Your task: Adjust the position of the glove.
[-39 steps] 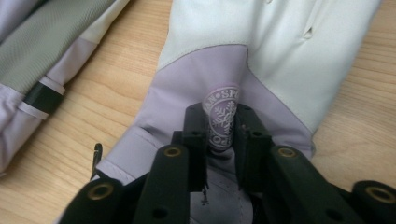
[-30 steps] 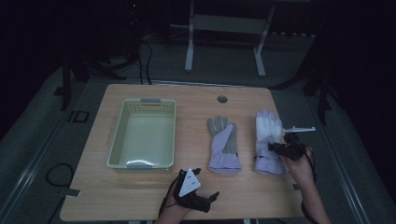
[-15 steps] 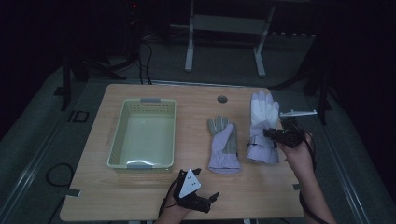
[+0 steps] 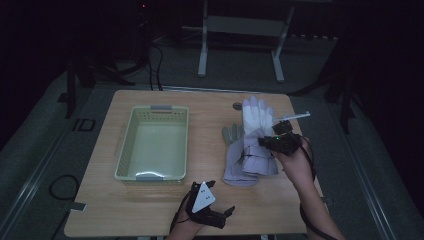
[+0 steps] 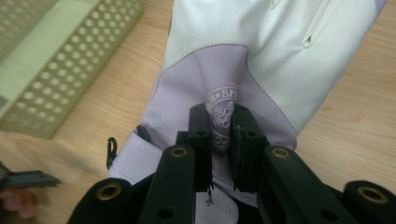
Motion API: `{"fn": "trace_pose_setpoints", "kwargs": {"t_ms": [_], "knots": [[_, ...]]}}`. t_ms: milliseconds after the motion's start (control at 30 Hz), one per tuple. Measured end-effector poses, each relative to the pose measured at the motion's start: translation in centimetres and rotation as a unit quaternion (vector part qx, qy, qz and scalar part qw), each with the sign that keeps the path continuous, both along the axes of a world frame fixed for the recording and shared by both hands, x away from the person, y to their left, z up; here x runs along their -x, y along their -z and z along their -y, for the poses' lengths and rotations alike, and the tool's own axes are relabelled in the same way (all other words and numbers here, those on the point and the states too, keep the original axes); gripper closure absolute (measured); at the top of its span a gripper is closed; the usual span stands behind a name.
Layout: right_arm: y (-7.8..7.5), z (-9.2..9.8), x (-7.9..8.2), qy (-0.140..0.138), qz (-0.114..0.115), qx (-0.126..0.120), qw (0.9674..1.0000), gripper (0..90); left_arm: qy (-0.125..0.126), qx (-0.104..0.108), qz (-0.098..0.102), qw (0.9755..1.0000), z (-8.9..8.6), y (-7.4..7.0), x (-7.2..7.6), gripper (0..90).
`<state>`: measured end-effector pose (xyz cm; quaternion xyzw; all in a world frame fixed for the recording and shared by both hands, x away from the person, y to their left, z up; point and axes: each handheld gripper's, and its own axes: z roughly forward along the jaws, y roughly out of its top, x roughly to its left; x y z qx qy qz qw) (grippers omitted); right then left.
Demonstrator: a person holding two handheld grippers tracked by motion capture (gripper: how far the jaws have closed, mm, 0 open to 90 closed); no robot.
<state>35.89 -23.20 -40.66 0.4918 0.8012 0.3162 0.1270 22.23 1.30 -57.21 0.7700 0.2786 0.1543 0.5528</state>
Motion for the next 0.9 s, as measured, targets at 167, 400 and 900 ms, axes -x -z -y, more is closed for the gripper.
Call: {"fn": "trace_pose_setpoints", "kwargs": {"t_ms": [167, 400, 900], "knots": [[0.1, -2.1, 0.2, -0.004, -0.004, -0.013, 0.9999, 80.4, -0.001, 0.000, 0.000, 1.0000, 0.0, 0.0, 0.0, 0.0], [2.1, -4.2, 0.1, -0.005, -0.018, 0.000, 0.9998, 80.4, 0.000, -0.001, 0.000, 1.0000, 0.0, 0.0, 0.0, 0.0], [9.0, -4.6, -2.0, 0.029, -0.065, 0.060, 0.9956, 73.9, 0.001, -0.001, 0.001, 1.0000, 0.0, 0.0, 0.0, 0.0]]}}
